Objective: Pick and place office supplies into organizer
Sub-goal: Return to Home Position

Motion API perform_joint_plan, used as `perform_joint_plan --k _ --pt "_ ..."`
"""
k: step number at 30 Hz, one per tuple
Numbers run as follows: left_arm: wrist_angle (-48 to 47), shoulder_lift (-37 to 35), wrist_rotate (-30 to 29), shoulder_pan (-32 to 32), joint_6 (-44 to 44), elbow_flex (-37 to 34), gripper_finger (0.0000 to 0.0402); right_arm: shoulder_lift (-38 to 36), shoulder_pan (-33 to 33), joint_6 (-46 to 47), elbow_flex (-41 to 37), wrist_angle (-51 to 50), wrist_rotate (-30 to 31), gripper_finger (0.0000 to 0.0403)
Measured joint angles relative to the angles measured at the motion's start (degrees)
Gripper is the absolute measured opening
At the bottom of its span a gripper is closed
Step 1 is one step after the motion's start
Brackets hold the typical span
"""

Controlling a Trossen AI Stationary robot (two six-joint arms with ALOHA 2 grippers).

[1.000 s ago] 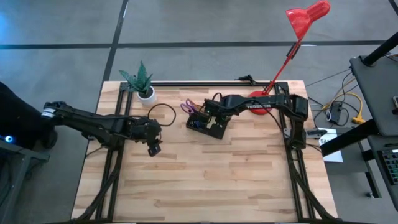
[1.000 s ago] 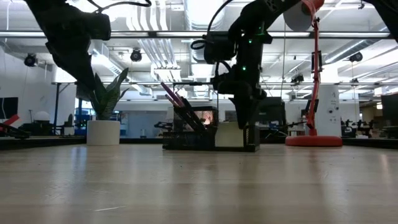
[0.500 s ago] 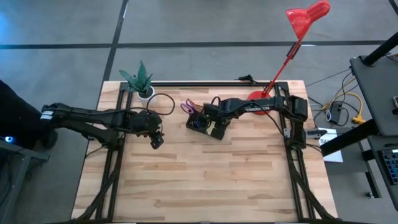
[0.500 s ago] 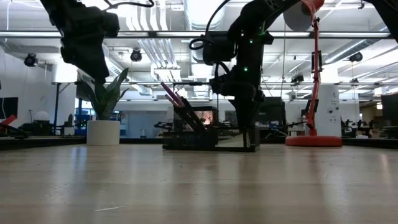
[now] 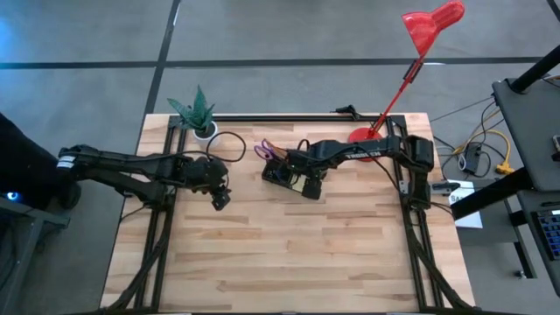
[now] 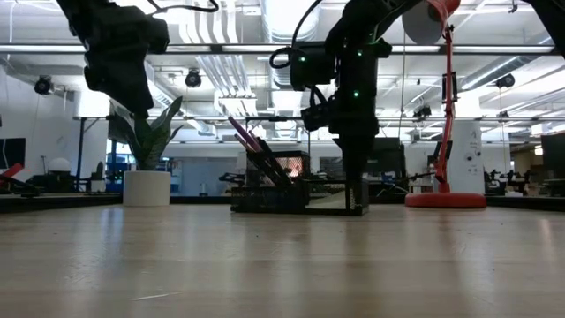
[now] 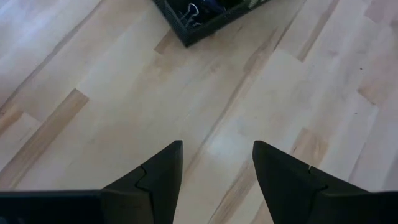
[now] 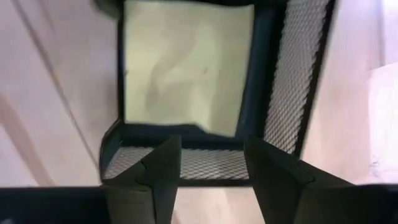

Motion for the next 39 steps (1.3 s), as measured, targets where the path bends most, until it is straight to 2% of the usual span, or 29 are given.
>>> perform_joint_plan --k 4,11,15,18,22,26,32,36,39 --pt "0.4 0.0 0.5 0.0 4.5 -0.1 0.0180 0.0 0.3 -3.4 0.0 -2.0 0.6 0.0169" --pt "3.2 0.3 -0.1 0.6 17.1 -0.9 0.0180 -0.1 1.2 7.8 1.4 -8.3 3.9 0.0169" --pt "4.4 0.3 0.0 0.8 18.9 -1.1 0.0180 -0.1 2.4 9.0 3.4 -7.8 4.6 0.0169" --pt "4.4 0.3 0.0 0.8 17.2 -1.2 0.0180 -0.2 4.1 6.4 5.2 -7.5 7.5 0.0168" --pt "5.9 0.4 0.1 0.8 16.1 -1.3 0.0180 -1.7 7.1 1.4 6.6 -6.1 15.3 0.0163" --pt "10.5 0.7 0.1 0.8 10.0 -1.5 0.0180 -4.4 10.5 -1.3 6.4 -4.7 19.9 0.0158" --pt "20.4 1.8 3.3 -0.6 -5.7 -1.2 0.0180 -12.2 20.2 1.5 3.6 -5.3 20.8 0.0155" --pt "24.2 0.9 3.6 -3.8 -8.0 1.0 0.0180 -19.0 26.3 7.2 0.5 -5.8 20.8 0.0153" --pt "24.2 -0.4 4.4 -5.3 -8.1 3.0 0.0180 -24.1 28.7 15.2 -2.0 -6.1 17.6 0.0149"
